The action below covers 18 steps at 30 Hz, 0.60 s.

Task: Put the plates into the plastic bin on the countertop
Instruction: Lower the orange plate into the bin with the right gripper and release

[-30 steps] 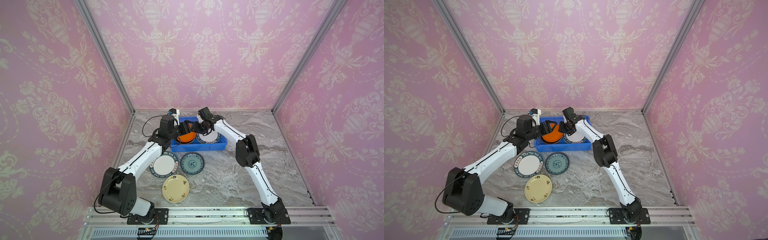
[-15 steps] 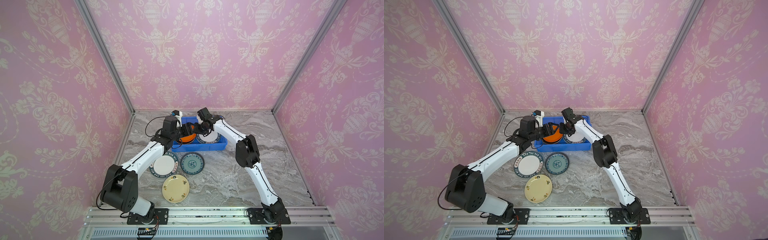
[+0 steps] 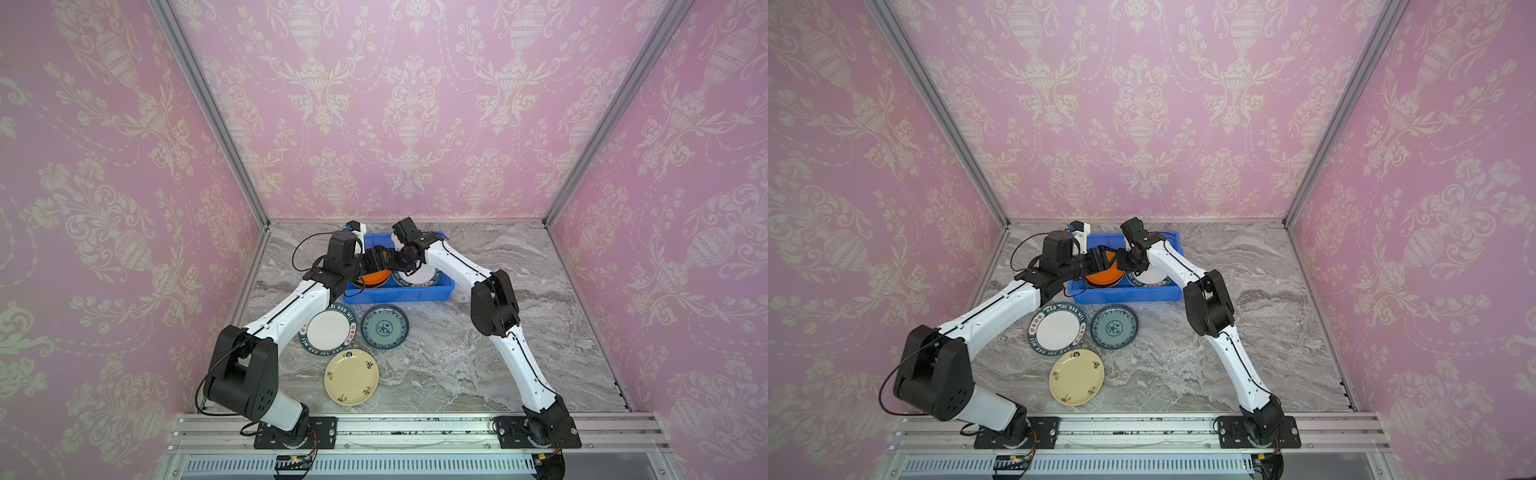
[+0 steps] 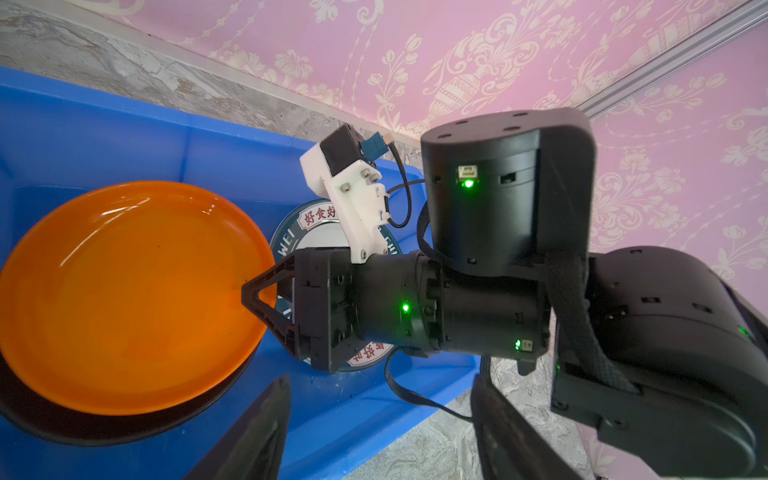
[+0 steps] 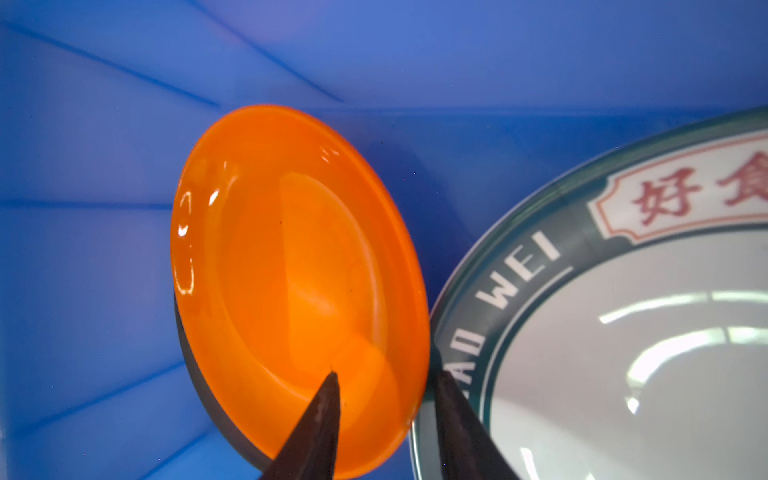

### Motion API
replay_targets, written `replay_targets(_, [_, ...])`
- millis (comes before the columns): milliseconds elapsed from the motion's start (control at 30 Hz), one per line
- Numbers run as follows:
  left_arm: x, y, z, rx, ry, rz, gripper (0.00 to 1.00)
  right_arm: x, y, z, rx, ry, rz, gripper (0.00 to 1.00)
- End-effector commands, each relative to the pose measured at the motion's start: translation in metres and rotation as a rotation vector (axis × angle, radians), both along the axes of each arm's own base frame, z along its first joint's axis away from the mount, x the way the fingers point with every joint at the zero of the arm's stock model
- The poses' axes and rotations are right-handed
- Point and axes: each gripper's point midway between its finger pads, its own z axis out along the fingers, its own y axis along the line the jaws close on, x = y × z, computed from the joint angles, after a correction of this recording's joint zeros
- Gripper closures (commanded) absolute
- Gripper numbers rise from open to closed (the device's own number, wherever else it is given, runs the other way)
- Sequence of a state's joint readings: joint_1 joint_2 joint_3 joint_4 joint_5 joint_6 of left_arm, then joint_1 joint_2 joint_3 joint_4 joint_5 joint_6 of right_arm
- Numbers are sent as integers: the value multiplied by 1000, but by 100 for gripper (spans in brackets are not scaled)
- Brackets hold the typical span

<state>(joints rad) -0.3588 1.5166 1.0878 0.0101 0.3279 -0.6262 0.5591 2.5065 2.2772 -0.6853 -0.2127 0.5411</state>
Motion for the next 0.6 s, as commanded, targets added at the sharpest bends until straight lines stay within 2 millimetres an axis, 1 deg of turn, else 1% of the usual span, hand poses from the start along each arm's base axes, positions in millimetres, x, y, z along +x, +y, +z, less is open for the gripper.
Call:
replay_targets(0, [1,0,4,42,-18,-4,29,-6,9,27,30,-41,40,61])
replay_targets(67, [2,1,4,49,-19,-2,29,-8,10,24,28,-34,44,61])
replay_targets(267, [3,-1,-7,61,0,-4,29,-14,13,19,37,-21,45,61])
replay_targets(400, [3,-2,-9,64,3,-8,29,-17,15,24,38,-31,58,61])
replay_targets(567, [3,-3,-18,71,21,-13,29,-20,15,29,22,-35,77,61])
